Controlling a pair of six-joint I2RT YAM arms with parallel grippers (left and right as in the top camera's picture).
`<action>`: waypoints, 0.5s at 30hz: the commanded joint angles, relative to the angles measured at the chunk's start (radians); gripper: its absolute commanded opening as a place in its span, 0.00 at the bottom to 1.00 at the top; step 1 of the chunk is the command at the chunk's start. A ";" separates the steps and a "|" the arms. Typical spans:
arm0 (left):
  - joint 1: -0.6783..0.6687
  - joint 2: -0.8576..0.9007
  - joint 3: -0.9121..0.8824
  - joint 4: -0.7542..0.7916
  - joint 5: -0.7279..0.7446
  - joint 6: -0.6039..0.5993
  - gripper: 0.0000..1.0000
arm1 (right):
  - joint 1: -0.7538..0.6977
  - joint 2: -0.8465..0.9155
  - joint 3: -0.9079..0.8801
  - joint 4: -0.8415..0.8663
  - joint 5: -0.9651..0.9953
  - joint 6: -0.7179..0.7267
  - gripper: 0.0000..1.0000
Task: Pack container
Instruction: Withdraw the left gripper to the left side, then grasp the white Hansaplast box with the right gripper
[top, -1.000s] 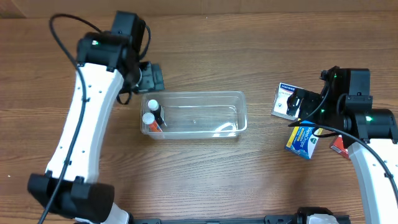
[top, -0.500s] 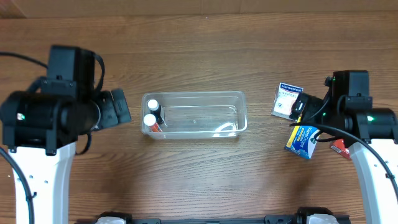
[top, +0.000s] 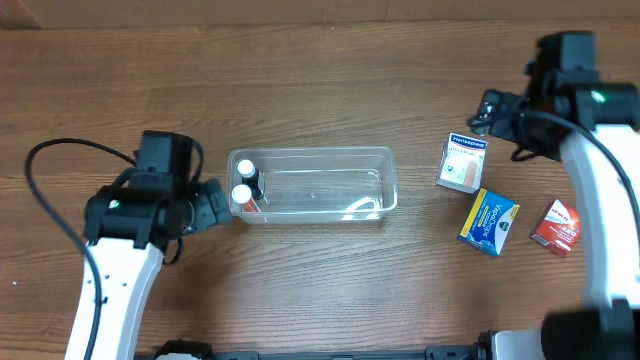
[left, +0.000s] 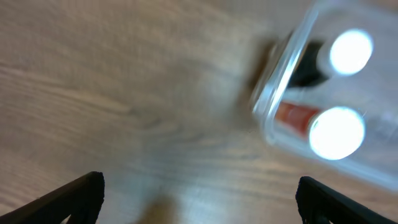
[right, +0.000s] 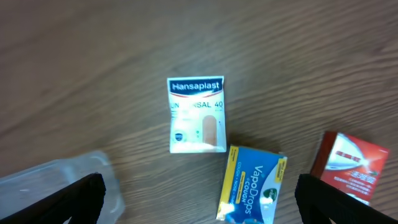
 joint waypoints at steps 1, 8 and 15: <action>0.093 -0.029 0.002 0.030 0.053 0.049 1.00 | -0.003 0.123 0.012 0.007 0.014 -0.023 1.00; 0.330 -0.021 0.002 0.098 0.181 0.199 1.00 | -0.003 0.285 0.011 0.049 0.013 -0.050 1.00; 0.422 0.012 0.002 0.122 0.179 0.237 1.00 | -0.003 0.409 0.011 0.060 0.013 -0.065 1.00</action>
